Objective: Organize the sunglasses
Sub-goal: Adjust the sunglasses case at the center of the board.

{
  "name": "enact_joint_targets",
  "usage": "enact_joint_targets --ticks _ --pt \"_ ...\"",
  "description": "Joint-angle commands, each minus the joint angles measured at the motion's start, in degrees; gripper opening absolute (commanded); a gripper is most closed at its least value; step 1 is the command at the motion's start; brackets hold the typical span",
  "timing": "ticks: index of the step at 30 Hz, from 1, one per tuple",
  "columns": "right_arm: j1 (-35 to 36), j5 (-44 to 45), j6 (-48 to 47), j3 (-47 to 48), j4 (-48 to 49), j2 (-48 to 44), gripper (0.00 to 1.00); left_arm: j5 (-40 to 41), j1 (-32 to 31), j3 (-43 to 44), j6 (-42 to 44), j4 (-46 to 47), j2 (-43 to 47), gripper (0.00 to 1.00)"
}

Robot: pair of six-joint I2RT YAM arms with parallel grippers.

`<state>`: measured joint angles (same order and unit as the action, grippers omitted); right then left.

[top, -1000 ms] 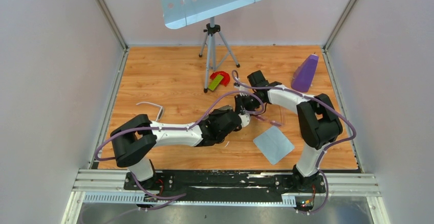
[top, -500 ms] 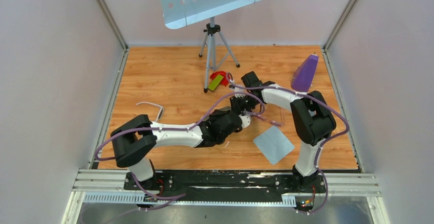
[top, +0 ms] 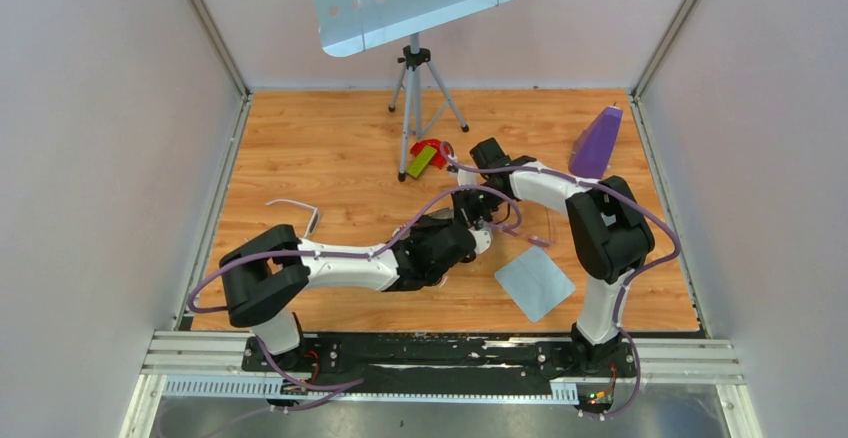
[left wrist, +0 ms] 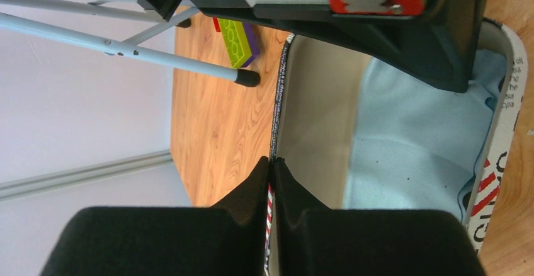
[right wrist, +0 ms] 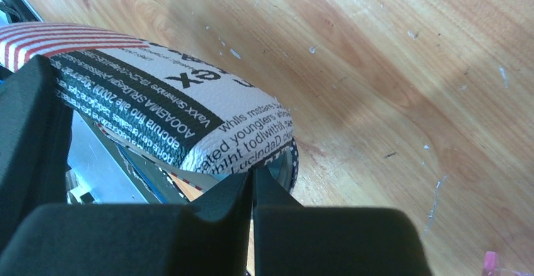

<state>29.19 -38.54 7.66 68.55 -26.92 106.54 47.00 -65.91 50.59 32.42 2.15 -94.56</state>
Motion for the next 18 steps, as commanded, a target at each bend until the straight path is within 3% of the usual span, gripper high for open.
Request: enact_joint_targets --ticks 1,18 --pt "0.67 1.53 -0.63 1.73 -3.86 -0.66 0.02 4.17 -1.67 -0.97 2.28 4.69 -1.59 0.00" --pt "1.70 4.57 -2.41 3.73 -7.86 0.84 0.04 5.90 -2.12 -1.46 4.62 6.44 -2.69 0.00"
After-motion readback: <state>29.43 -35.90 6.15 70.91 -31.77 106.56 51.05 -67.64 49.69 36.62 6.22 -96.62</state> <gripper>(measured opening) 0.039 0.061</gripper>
